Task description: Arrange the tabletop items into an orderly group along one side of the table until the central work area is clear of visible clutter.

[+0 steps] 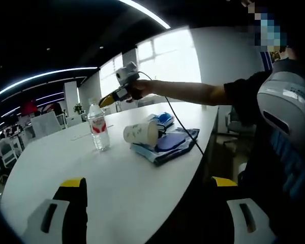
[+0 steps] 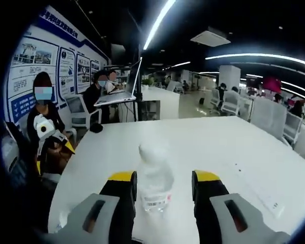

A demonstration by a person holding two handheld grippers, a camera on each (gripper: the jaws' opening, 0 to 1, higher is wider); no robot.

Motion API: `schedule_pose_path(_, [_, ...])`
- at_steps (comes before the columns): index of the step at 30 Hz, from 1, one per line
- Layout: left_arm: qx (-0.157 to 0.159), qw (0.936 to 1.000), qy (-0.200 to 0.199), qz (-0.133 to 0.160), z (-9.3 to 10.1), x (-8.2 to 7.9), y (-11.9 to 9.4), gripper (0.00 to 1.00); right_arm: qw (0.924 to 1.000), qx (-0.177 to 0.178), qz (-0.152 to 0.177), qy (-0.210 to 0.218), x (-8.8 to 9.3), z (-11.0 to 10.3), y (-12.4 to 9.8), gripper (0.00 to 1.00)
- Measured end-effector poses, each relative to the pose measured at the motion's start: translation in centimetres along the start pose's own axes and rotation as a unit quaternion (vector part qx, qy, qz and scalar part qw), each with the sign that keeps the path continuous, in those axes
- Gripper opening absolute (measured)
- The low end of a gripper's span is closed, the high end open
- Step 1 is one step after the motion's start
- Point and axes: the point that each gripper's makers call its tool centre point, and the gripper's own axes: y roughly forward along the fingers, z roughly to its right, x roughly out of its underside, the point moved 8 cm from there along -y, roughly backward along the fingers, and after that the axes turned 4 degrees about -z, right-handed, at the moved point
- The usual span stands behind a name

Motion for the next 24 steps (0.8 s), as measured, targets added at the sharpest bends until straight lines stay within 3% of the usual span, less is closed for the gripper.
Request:
schedule_pose_path(9, [-0.002, 1.0000, -0.005, -0.007, -0.1, 0.3, 0.0, 1.00, 0.9995, -0.029, -0.013, -0.001, 1.7, -0.7, 2.0, 0.53])
schedule_pose_path(14, [-0.001, 0.9999, -0.006, -0.009, 0.0, 0.5, 0.1, 1.00, 0.9992, -0.035, -0.020, -0.008, 2.4, -1.3, 2.1, 0.49])
schedule_pose_path(24, [0.004, 1.0000, -0.004, -0.007, 0.2, 0.4, 0.4, 1.00, 0.9993, -0.012, -0.030, -0.018, 2.8, -1.5, 2.0, 0.42])
